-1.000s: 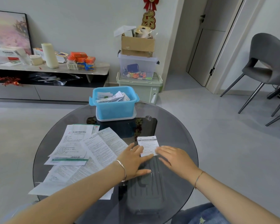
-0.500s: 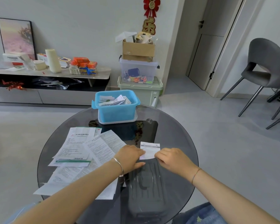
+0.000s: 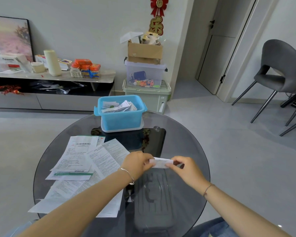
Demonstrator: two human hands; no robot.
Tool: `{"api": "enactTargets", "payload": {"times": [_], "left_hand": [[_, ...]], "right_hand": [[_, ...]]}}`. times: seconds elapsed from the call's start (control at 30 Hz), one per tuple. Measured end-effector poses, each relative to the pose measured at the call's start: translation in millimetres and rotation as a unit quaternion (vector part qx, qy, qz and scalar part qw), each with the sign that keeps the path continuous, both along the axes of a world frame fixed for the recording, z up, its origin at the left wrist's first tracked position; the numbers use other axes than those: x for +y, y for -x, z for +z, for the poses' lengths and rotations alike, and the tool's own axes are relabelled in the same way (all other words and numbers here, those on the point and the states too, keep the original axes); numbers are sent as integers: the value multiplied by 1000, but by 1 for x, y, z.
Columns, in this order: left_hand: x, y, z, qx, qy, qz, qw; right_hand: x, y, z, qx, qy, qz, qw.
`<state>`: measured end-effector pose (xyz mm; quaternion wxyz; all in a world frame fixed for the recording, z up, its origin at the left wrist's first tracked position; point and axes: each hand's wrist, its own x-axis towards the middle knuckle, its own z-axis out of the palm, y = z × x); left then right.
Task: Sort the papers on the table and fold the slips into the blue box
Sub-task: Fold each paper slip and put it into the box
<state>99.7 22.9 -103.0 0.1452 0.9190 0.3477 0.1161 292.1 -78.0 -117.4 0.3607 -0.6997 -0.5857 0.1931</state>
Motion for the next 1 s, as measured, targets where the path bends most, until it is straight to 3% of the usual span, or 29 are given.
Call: {"api": "enactTargets", "payload": {"times": [0.2, 0.3, 0.47, 0.63, 1.0], "left_hand": [[5, -10, -5, -86, 129, 66, 986], [3, -8, -8, -61, 69, 64, 994], [-14, 2, -2, 62, -25, -88, 994], [-25, 8, -6, 126, -32, -98, 987], [-25, 8, -3, 147, -38, -121, 981]], "right_hand": [[18, 2, -6, 118, 9, -62, 991], [24, 0, -10, 106, 35, -76, 991], [29, -3, -10, 98, 44, -81, 991], [29, 1, -9, 79, 51, -85, 992], [28, 6, -4, 32, 58, -88, 994]]}}
